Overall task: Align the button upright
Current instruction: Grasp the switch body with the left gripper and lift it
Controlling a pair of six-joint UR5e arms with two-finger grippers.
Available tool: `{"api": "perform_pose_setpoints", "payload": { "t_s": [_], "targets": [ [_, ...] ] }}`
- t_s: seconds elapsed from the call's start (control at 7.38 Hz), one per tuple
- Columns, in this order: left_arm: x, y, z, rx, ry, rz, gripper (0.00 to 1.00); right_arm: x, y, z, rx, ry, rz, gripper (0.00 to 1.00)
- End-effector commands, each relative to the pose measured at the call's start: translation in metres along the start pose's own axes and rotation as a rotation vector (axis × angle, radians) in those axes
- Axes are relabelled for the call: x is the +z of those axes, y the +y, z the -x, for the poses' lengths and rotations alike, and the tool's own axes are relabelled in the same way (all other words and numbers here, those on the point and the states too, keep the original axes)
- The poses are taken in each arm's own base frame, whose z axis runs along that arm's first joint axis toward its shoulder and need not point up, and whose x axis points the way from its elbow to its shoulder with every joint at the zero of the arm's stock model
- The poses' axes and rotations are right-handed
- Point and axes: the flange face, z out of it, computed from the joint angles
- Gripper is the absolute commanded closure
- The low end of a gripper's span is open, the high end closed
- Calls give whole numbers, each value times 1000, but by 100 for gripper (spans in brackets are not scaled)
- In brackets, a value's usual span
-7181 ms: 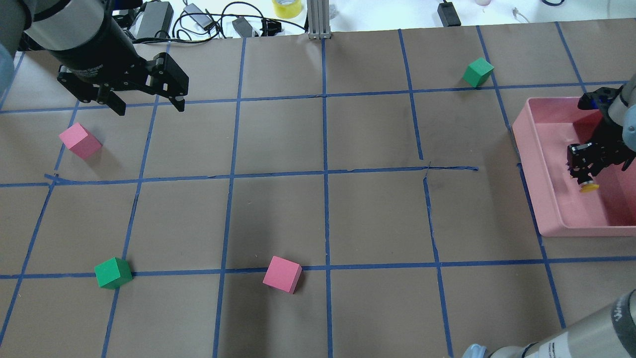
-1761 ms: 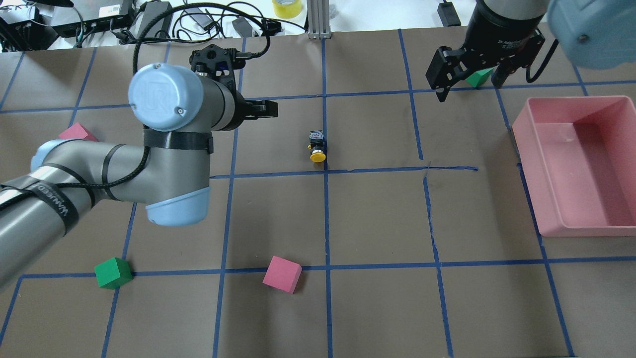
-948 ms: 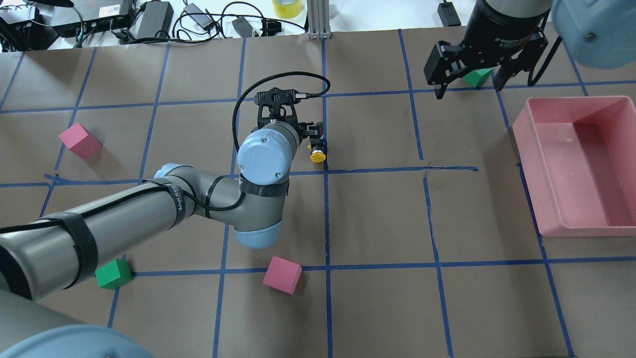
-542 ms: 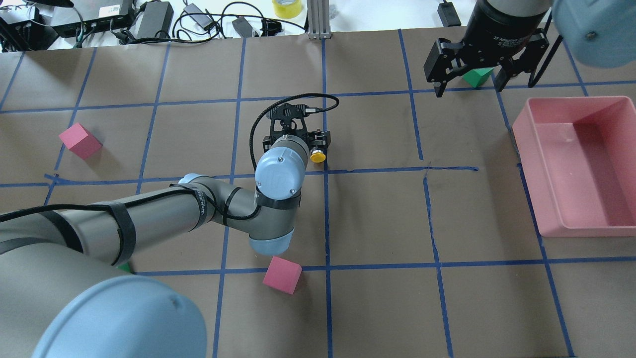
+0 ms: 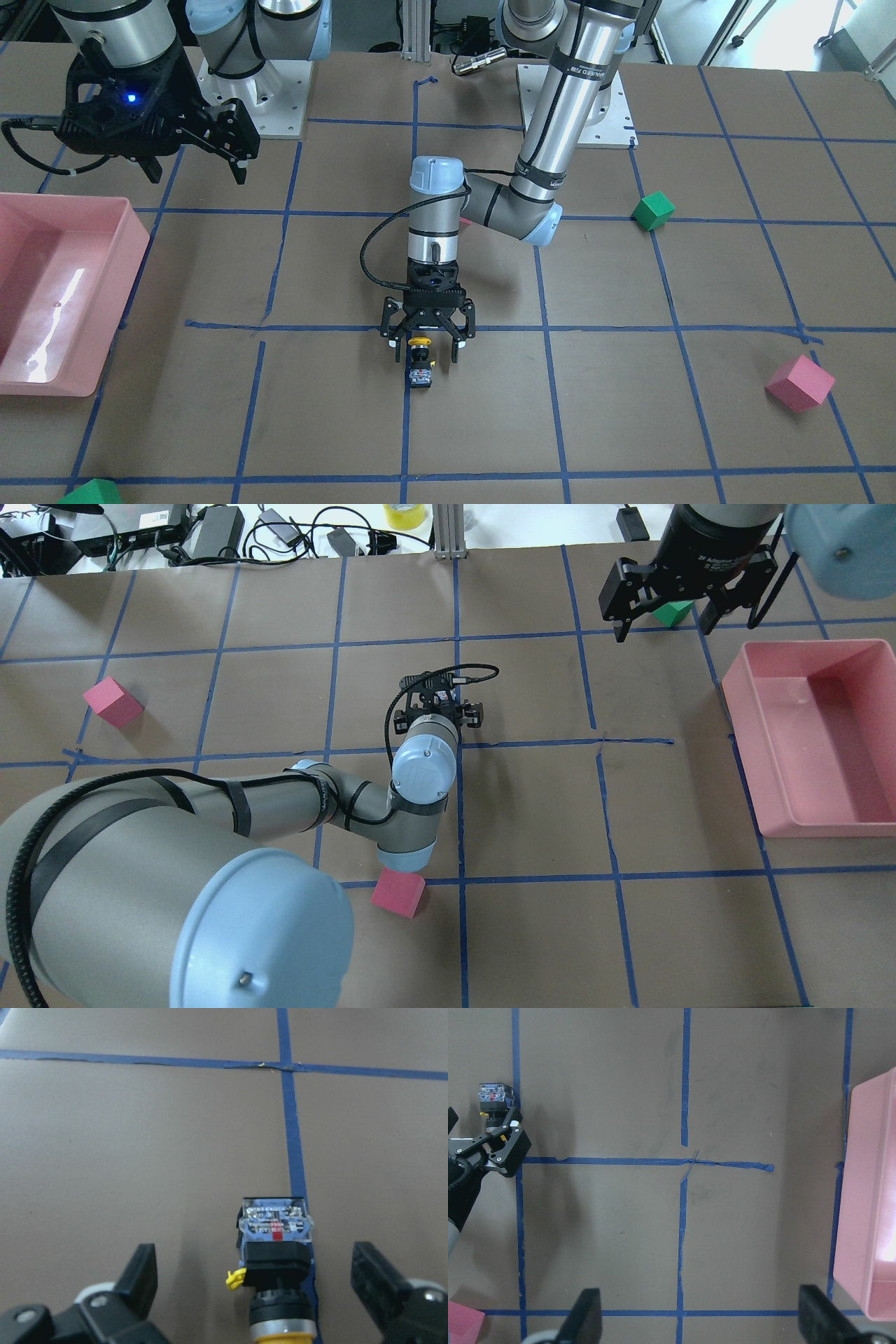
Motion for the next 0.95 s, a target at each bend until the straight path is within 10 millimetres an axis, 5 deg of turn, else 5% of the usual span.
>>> {"api": "perform_pose_setpoints", "payload": {
  "t_s": [0.0, 0.27, 0.54, 0.81],
  "targets": [
    [4, 13, -6, 14, 7, 12, 0, 1, 0, -1, -2, 9, 1, 0],
    [1, 14, -10, 26, 12, 9, 9, 1, -1, -1, -2, 6, 0, 0],
    [-3, 15, -9, 39, 11, 11, 42, 2, -1, -2, 0, 12, 1, 0],
    [-12, 15, -7, 50, 13, 1, 52, 2, -2, -3, 0, 15, 0, 0]
  ]
}}
